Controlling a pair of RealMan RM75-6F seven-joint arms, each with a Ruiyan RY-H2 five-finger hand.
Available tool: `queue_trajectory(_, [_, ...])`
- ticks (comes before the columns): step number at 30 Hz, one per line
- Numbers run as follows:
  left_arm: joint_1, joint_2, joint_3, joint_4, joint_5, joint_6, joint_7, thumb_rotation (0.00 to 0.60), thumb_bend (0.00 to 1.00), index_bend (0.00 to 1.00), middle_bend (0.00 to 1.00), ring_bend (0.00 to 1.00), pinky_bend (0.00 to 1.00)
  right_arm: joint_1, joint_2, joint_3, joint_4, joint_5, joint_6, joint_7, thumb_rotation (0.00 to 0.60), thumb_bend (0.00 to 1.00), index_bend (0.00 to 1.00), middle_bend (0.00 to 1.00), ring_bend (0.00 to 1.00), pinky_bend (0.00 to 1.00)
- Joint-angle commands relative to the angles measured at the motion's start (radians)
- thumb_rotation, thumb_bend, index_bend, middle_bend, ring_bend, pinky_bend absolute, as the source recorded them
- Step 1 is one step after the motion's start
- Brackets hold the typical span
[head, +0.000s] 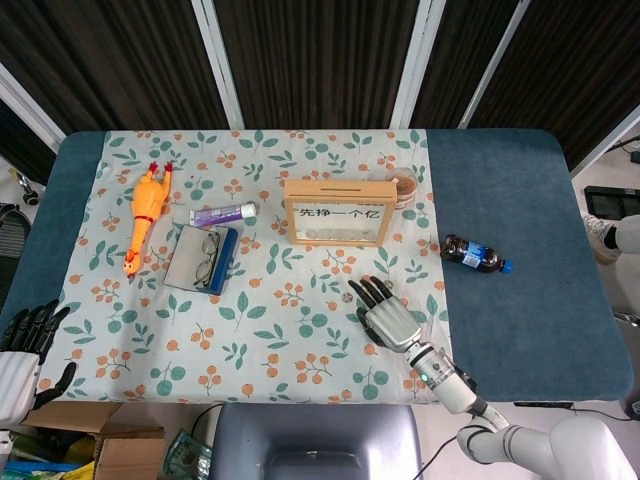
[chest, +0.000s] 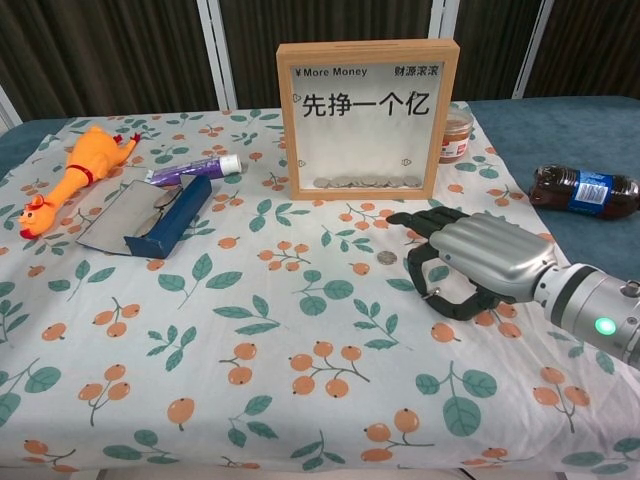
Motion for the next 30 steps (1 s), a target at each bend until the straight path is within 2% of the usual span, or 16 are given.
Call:
queue_trajectory(1, [-0.001, 0.0, 0.0, 0.001, -0.001, -0.003, -0.003, 0.6, 0.39, 0.0, 0.0, 0.0, 0.0, 0.001, 0.0, 0.0, 0.001, 0.0, 0.003, 0.007, 0.6, 0.55, 0.67, 0.09, 0.0, 0.0])
queue_trajectory(9, [0.0, 0.0, 0.001, 0.001, 0.004, 0.0, -0.004, 0.6, 0.39, 0.0, 0.0, 0.0, 0.0, -0.001, -0.001, 0.003, 0.002, -0.002, 0.028, 0.009, 0.6, 0.55, 0.75, 0.12, 0.0, 0.0])
queue_trajectory(17, [-0.001, 0.0, 0.001, 0.002, 0.006, 0.0, -0.007, 0.6, 0.39, 0.0, 0.0, 0.0, 0.0, -0.001, 0.009, 0.009, -0.013, -0.003, 0.046, 0.012, 0.6, 0.55, 0.75, 0.13, 0.0, 0.0])
queue_trajectory(20, [-0.003, -0.001, 0.001, 0.005, 0.008, -0.002, -0.007, 0.6, 0.39, 0.0, 0.0, 0.0, 0.0, -0.001, 0.05, 0.027, -0.088, -0.005, 0.082, 0.06, 0.6, 0.55, 0.75, 0.13, 0.0, 0.0])
queue_trajectory(23, [-0.005, -0.003, 0.001, 0.005, 0.008, -0.005, -0.004, 0.6, 0.39, 0.0, 0.0, 0.0, 0.0, 0.003, 0.104, 0.054, -0.172, -0.013, 0.122, 0.055, 0.6, 0.55, 0.76, 0.14, 0.0, 0.0])
queue_trajectory(26, [-0.007, -0.005, 0.002, 0.005, 0.01, -0.01, 0.002, 0.6, 0.39, 0.0, 0.0, 0.0, 0.0, 0.012, 0.17, 0.094, -0.282, -0.003, 0.143, 0.037, 0.6, 0.55, 0.76, 0.14, 0.0, 0.0])
queue_trajectory(30, [-0.012, -0.009, 0.002, 0.004, 0.007, -0.021, 0.014, 0.6, 0.39, 0.0, 0.0, 0.0, 0.0, 0.042, 0.277, 0.175, -0.452, 0.041, 0.124, -0.023, 0.6, 0.55, 0.76, 0.14, 0.0, 0.0])
